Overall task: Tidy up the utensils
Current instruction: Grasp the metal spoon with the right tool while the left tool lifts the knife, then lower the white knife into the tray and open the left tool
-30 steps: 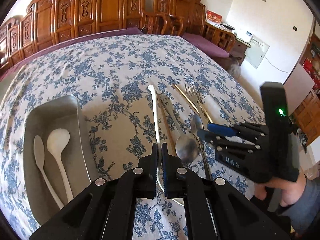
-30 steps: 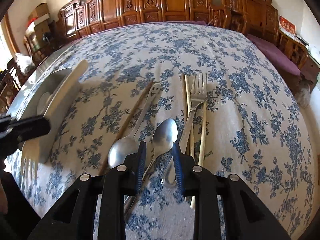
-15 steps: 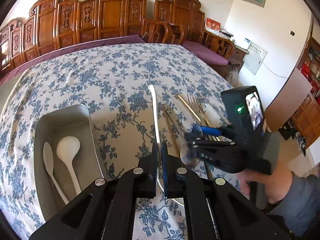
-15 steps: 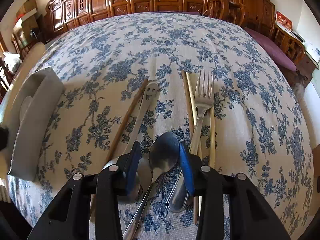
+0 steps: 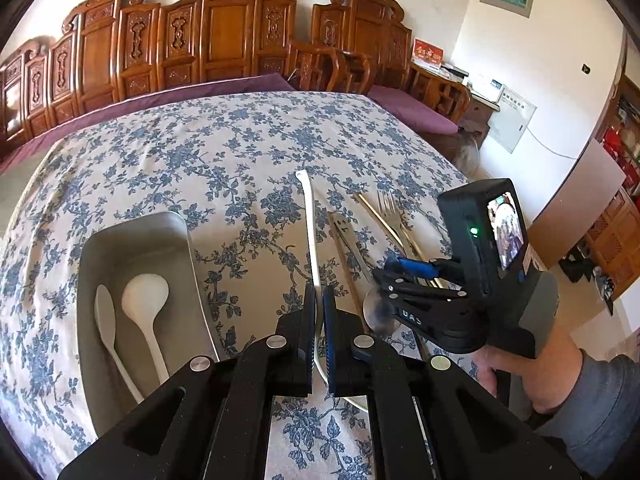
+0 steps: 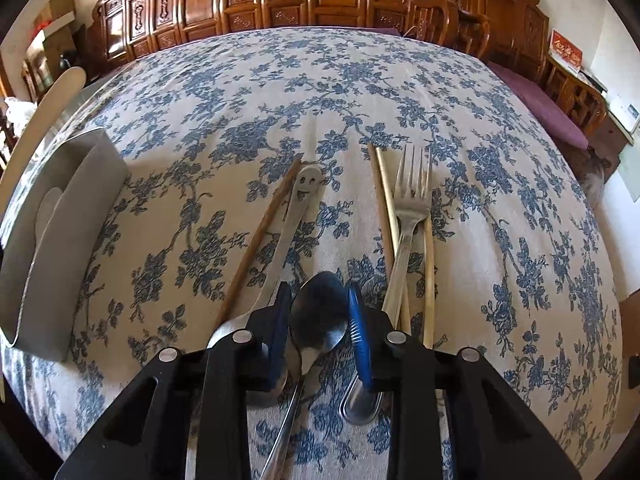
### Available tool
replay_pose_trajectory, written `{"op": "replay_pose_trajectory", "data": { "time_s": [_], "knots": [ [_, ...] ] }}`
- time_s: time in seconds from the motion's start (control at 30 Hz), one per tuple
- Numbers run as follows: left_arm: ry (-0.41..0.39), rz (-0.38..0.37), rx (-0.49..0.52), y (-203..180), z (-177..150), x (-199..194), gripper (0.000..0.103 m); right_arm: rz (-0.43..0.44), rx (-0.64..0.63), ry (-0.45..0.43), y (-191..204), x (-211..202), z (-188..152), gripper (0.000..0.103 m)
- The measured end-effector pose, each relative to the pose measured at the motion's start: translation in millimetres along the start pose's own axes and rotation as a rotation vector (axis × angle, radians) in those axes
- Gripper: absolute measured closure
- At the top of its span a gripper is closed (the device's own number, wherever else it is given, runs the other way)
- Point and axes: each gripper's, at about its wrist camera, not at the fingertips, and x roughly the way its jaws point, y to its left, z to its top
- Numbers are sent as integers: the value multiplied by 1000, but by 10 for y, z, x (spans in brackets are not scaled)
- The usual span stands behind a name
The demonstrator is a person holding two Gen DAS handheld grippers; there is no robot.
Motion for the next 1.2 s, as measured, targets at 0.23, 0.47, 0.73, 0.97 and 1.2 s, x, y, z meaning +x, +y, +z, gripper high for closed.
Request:
{"op": "replay_pose_trajectory", "data": {
  "time_s": [0.23,0.47,0.73,0.97,1.2],
  "knots": [
    [-30,22,-6,50,7,-151,100,67,-39,-103,49,-509,-7,73],
    [-62,46,-29,254,11,-332,100,112,-97,-202,197,-986,4,73],
    [-73,74,-97,676,-17,-467,100,138,-153,-275,424,-1308,122,73],
    [-26,105,-139,1008,-123,-372,100,179,-198,-313,715,-1451,299,73],
    [75,155,-163,1190,-236,-16,100,230,-241,-326,1010,-1444,477,73]
  ]
}}
